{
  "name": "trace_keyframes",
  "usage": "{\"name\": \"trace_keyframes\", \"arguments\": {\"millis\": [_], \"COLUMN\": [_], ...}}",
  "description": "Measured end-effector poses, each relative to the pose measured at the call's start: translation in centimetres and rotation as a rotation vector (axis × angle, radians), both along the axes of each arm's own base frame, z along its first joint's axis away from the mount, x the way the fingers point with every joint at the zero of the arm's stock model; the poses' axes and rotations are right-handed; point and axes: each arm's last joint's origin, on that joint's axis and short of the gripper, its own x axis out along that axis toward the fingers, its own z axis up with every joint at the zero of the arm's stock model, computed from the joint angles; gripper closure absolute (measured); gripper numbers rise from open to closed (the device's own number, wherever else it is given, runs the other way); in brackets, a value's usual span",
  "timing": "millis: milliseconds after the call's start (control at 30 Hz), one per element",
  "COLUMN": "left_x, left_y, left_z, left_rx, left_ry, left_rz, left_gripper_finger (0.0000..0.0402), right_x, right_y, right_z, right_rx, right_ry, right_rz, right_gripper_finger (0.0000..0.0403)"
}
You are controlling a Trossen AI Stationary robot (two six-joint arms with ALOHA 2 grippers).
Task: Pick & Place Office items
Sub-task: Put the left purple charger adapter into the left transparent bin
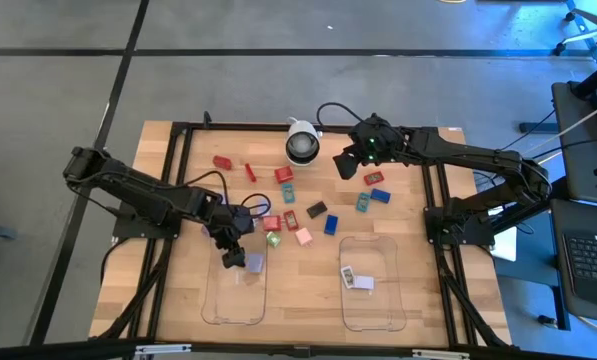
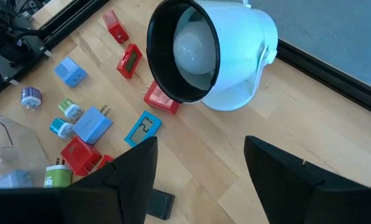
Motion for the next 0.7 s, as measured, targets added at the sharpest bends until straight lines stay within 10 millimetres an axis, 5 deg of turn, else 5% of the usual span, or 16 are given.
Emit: {"name": "trace_keyframes", "arguments": {"millis": [200,433,700], "left_x": [0.5,1.1,-0.9], "left_y": [-0.1,1.1,4.3], "left_z": [1.2,5.9,8.1], "left_rx": [0.001,0.066,0.457], "left_ry": [-0.048,-0.167,0.034], "left_rz": [-0.02,-0.037,0.01], "left_gripper_finger": [0.0147,0.0147,0.0146], "right_x": [0.0,0.0,0.0], "right_y": [0.0,0.0,0.0], "right_z": [0.0,0.0,0.0], "right_rx": [0.0,0.001,-0.018], "right_ry": [0.0,0.0,0.009], "right_rz": [0.001,0.004,0.023], "right_gripper_finger": [0.0159,0.0159,0.0159]}}
